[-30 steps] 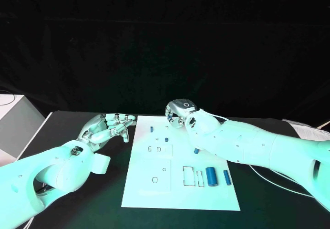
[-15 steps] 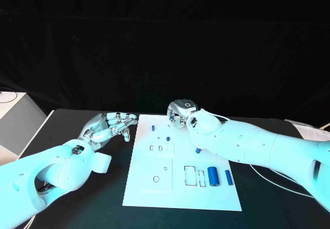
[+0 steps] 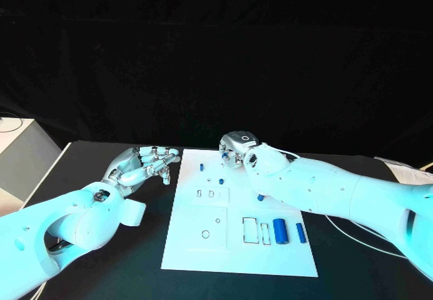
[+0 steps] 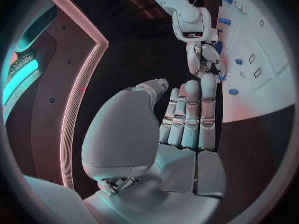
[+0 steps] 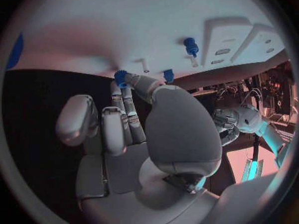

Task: Assemble the parts on the task board

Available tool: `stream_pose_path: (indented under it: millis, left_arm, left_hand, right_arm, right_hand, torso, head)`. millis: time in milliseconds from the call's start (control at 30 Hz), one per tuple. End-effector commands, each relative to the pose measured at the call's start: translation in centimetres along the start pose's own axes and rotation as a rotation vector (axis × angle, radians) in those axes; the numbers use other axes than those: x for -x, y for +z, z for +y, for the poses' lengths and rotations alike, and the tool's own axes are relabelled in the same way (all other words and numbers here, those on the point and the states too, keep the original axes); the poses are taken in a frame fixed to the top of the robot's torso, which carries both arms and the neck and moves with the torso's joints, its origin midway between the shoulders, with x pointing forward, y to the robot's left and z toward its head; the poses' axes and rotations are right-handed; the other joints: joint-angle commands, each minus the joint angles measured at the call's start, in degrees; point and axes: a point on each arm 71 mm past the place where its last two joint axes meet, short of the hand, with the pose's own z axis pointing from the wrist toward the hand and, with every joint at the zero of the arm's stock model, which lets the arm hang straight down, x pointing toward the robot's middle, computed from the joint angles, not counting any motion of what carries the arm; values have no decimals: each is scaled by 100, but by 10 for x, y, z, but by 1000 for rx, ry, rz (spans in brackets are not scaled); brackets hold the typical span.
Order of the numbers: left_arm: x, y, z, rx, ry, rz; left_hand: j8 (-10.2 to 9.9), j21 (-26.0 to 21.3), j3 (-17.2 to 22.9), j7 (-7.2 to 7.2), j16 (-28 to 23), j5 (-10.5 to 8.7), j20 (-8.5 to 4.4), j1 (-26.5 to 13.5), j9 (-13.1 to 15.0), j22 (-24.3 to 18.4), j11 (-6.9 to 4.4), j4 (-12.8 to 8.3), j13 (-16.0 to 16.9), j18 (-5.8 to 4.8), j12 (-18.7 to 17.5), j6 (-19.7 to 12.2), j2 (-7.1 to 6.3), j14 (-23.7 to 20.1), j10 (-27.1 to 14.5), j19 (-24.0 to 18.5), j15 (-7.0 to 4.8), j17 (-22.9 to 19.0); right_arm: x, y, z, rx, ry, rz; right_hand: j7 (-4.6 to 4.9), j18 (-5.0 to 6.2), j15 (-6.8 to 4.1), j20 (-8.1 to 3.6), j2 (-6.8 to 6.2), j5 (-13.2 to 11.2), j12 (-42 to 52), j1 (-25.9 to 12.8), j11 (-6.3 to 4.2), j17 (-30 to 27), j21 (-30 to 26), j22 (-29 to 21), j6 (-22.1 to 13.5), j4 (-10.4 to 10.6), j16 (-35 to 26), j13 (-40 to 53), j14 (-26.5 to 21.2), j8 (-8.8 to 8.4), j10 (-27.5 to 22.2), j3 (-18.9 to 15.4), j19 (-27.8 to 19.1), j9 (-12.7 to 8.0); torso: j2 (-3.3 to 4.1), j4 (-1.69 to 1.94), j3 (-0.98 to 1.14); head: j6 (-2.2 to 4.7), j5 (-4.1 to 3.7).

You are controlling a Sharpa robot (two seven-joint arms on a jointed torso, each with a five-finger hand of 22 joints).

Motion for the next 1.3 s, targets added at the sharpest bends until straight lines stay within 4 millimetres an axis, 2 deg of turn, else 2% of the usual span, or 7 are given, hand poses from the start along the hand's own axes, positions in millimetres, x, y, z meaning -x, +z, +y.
stream_pose_path:
  millis: [33,200,367,567,933,1100,1300]
  left_arm:
    - [-2,1,-2,-9,-3,10]
    - [-2,0,-2,-9,-2,8]
    - [-1,0,-2,-9,-1,7]
    - [2,-1,-2,-8,2,1]
    - [10,-3,-2,-4,9,-15]
    - [14,-2,0,-1,9,-22]
    - [16,0,2,1,8,-26]
  left_hand:
    - [-15,37,26,-18,20,-16,-8,-32,6,6,-14,-6,-4,35,-23,-40,7,-40,-37,-51,-15,-5]
    - [-15,37,26,-18,20,-16,-8,-32,6,6,-14,-6,-4,35,-23,-40,7,-40,-37,-51,-15,-5]
    - [-15,37,26,-18,20,-16,-8,-32,6,6,-14,-6,-4,35,-23,-40,7,-40,-37,-51,-15,-5]
    - [-15,37,26,-18,20,-16,-8,-32,6,6,-14,-6,-4,35,-23,-40,7,-40,-37,-51,-15,-5]
    - [-12,56,30,-18,24,-19,-3,-37,21,13,-12,-11,-1,38,-14,-44,5,-47,-41,-75,-12,-11]
    - [-12,58,30,-19,25,-19,-2,-38,23,14,-13,-11,0,38,-12,-44,5,-47,-39,-77,-12,-12]
    - [-10,67,32,-22,26,-19,-1,-38,26,26,-14,-12,1,37,-9,-43,5,-48,-36,-75,-12,-13]
  right_arm:
    - [-6,-1,4,24,-1,36]
    - [-7,-1,2,23,-5,41]
    - [-5,-2,-1,23,-3,22]
    - [0,-12,-7,23,10,0]
    - [28,-47,-40,-13,129,-65]
    - [39,-66,-68,-78,215,-39]
    - [37,-77,-91,-147,269,64]
  right_hand:
    - [23,41,-21,-5,-65,-23,-15,-38,-106,19,27,18,-66,-11,38,119,236,-28,55,34,1,12]
    - [147,95,129,127,-321,-116,-31,-233,69,-272,-237,-279,-616,57,-92,-95,145,-349,-831,-120,-121,-55]
    - [29,165,195,207,-77,-251,-22,167,154,-648,-599,-653,-980,211,-277,-335,68,-582,-1559,-1380,-208,-116]
    - [-66,183,252,258,-176,-253,0,1372,230,-814,-787,-788,-1050,1747,-314,-386,42,-650,-1934,-2641,-182,-161]
    - [19,245,176,196,-109,-170,127,1370,127,-851,-1085,-1116,-943,1842,-324,-339,26,-602,-1492,-2557,-257,-132]
    - [88,194,8,54,-87,-293,624,1124,-86,-629,-899,-841,-885,1831,-228,-49,91,-591,-292,-2414,-157,-115]
    - [-27,-18,-123,-108,-289,-72,4367,1030,-239,405,88,347,-822,1781,293,3431,302,-558,525,-2688,132,-36]
  torso:
    - [8,3,-13]
    - [13,-3,-25]
    - [19,5,-25]
    - [21,-7,-28]
    - [-9,-124,28]
    - [-32,-185,61]
    - [-35,-239,79]
  head:
    - [15,1]
    - [26,21]
    - [30,7]
    - [44,0]
    - [94,32]
    - [117,-10]
    - [102,-25]
